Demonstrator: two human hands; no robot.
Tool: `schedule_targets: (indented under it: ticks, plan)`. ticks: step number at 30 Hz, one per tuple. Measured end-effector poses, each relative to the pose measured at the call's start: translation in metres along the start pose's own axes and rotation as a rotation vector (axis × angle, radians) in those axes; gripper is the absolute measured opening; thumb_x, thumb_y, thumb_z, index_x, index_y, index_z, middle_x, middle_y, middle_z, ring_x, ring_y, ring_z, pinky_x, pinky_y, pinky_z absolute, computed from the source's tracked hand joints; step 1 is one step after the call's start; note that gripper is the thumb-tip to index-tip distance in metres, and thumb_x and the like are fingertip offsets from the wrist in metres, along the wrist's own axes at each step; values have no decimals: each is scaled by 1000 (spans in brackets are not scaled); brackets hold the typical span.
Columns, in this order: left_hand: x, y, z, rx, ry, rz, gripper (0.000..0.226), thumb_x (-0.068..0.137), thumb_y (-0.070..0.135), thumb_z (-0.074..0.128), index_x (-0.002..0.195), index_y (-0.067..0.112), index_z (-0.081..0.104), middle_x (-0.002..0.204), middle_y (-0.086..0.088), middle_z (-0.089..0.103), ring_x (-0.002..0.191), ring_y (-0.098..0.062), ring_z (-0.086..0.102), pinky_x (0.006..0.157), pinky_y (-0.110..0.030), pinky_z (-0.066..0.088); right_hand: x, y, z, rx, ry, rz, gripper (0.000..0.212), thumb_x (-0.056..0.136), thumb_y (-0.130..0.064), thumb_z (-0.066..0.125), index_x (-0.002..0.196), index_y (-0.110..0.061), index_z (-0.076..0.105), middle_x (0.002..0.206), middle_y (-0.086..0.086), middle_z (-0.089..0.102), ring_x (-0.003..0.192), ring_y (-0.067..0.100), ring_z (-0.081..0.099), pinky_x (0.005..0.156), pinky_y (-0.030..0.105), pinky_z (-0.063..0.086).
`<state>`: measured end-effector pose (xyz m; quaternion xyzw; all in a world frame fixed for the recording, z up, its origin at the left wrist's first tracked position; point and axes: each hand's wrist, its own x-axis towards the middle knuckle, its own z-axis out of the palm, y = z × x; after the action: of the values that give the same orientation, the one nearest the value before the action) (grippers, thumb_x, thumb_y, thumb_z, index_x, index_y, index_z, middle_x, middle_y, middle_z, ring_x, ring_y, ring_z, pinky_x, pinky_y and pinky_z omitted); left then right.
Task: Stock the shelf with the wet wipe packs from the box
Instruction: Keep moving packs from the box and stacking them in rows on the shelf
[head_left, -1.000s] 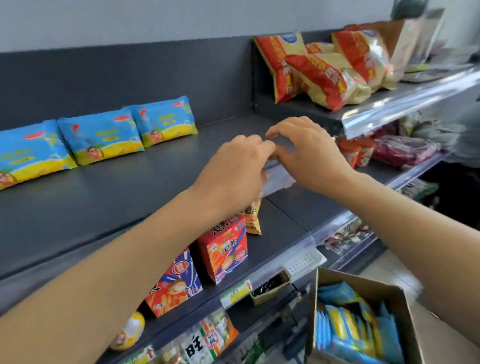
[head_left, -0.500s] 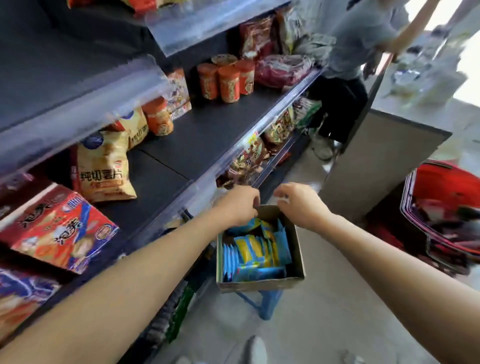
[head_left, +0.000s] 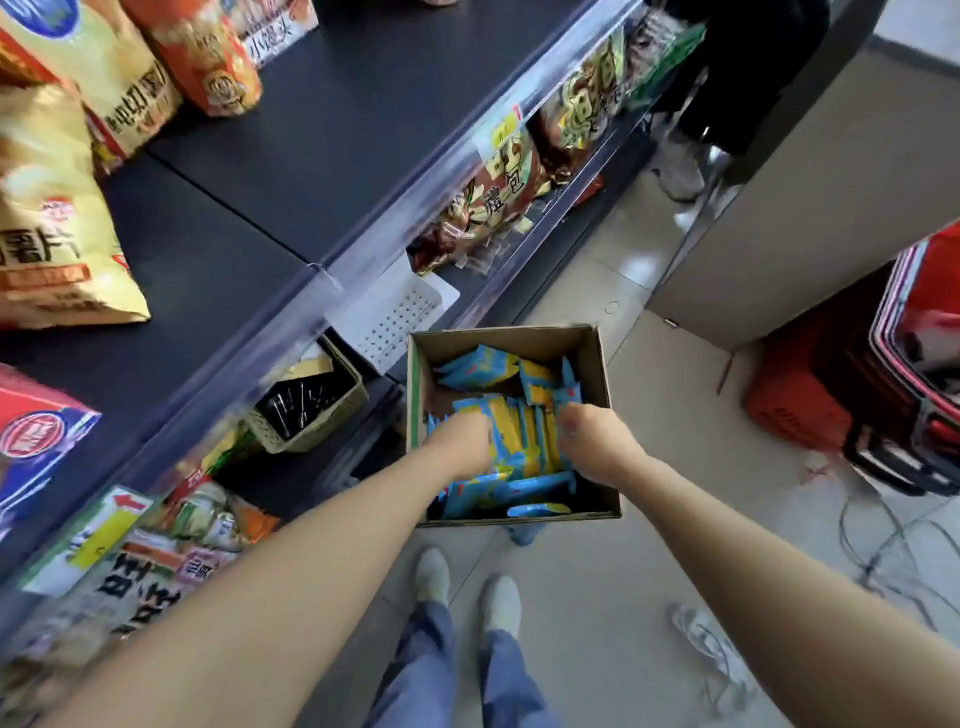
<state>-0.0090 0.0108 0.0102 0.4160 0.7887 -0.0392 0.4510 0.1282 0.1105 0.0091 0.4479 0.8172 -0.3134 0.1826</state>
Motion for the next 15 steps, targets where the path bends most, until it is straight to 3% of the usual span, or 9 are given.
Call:
schedule_targets:
  ticks: [1, 4, 6, 9, 12, 13, 15]
  plan:
    - [8, -5, 10, 49, -57, -16, 14, 85, 16, 68, 88, 9, 57, 92, -10, 56, 77, -25, 59, 67, -34, 48, 9, 2, 10, 6, -22, 8, 24, 87, -10, 47, 107, -8, 60, 107, 18, 63, 100, 38, 59, 71, 29, 42]
    - [34, -25, 41, 146, -119, -29, 36, 83, 9, 67, 117, 5, 56, 120, -13, 58, 108, -31, 58, 86, -40, 49, 32, 7, 38, 13, -78, 14, 24, 87, -10, 48, 108, -8, 59, 108, 17, 63, 100, 38, 59, 71, 28, 41]
    - [43, -36, 52, 155, -120, -21, 32, 85, 2, 58, 117, 4, 56, 122, -15, 57, 111, -33, 57, 88, -40, 48, 44, 8, 50, 26, -95, 36, 30, 88, -11, 48, 116, -10, 58, 115, 15, 62, 103, 34, 59, 74, 27, 43]
    - [53, -46, 49, 95, -88, -34, 19, 87, -3, 51, 101, 0, 63, 106, -18, 63, 102, -35, 61, 83, -40, 50, 60, 7, 60, 43, -124, 55, 33, 88, -10, 47, 119, -11, 59, 117, 13, 61, 101, 31, 59, 73, 24, 41]
    - [63, -54, 38, 57, -77, -24, 14, 85, -6, 50, 81, 3, 60, 79, -10, 57, 92, -32, 65, 74, -40, 51, 74, 1, 63, 23, -176, 70, 13, 88, -12, 47, 89, -18, 58, 92, 9, 58, 86, 27, 53, 66, 23, 38]
    - [60, -53, 32, 64, -111, -27, 14, 86, -6, 51, 78, 5, 55, 74, -8, 52, 87, -31, 64, 73, -41, 51, 78, -2, 64, 14, -192, 75, 13, 88, -12, 47, 89, -17, 59, 92, 8, 58, 89, 30, 54, 64, 23, 38]
    - [57, -53, 30, 56, -146, -22, 7, 89, 3, 53, 82, 4, 53, 77, -8, 49, 82, -31, 58, 72, -42, 47, 88, -7, 68, 11, -213, 87, 26, 90, -15, 49, 113, -13, 60, 113, 12, 60, 106, 33, 57, 72, 25, 40]
